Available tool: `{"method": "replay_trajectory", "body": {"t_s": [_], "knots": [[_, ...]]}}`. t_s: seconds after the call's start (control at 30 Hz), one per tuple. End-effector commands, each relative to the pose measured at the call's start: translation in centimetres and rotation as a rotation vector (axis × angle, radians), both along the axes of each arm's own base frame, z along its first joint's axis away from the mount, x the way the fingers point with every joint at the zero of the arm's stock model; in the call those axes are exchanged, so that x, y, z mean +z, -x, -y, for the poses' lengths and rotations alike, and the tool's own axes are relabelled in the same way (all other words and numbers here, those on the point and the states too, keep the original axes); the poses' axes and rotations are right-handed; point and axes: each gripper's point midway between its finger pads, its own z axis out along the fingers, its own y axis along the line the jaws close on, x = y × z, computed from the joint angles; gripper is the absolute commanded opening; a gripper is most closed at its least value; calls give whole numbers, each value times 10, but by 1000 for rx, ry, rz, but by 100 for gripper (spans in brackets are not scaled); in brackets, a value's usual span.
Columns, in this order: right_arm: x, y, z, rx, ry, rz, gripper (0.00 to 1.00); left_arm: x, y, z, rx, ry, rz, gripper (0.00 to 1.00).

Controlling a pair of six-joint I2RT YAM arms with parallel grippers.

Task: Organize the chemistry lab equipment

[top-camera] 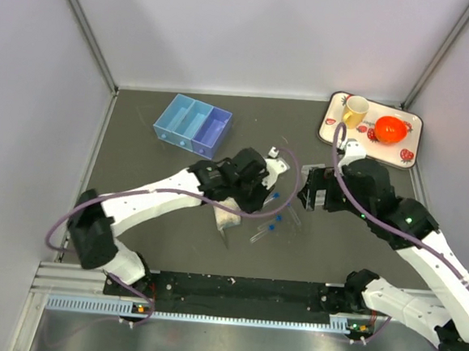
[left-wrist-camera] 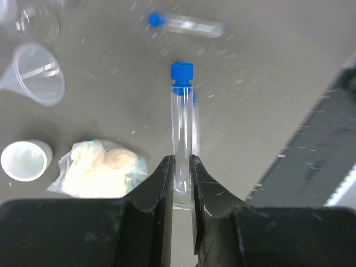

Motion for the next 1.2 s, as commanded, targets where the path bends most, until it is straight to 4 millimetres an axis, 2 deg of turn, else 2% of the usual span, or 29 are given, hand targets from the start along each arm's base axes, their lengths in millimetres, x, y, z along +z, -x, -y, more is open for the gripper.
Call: {"method": "replay_trajectory", "body": {"t_s": [0.0, 0.1, 0.27, 0.3, 0.37, 0.4, 0.43, 0.63, 0.9, 1.17], "knots": [[58, 45, -41, 318, -229, 39, 99, 80, 39, 5, -161, 213, -29, 9], [79, 71, -48, 440, -312, 63, 99, 114, 64, 5, -229, 340, -56, 9], [94, 93, -56, 557, -390, 75, 99, 141, 88, 8, -313, 499, -76, 10], [98, 100, -62, 599, -420, 63, 98, 147, 93, 7, -322, 530, -80, 10], [106, 107, -71, 668, -474, 68, 98, 149, 102, 7, -351, 559, -107, 10], [109, 117, -76, 717, -519, 38, 96, 155, 103, 8, -361, 589, -102, 10], [115, 118, -80, 738, -544, 60, 94, 154, 108, 7, -375, 597, -117, 10], [97, 119, -89, 770, -577, 1, 93, 164, 119, 7, -426, 669, -147, 10], [89, 118, -98, 796, -602, -24, 88, 179, 128, 6, -470, 742, -178, 9], [90, 118, -102, 807, -608, -24, 71, 177, 127, 10, -479, 754, -201, 9]]}}
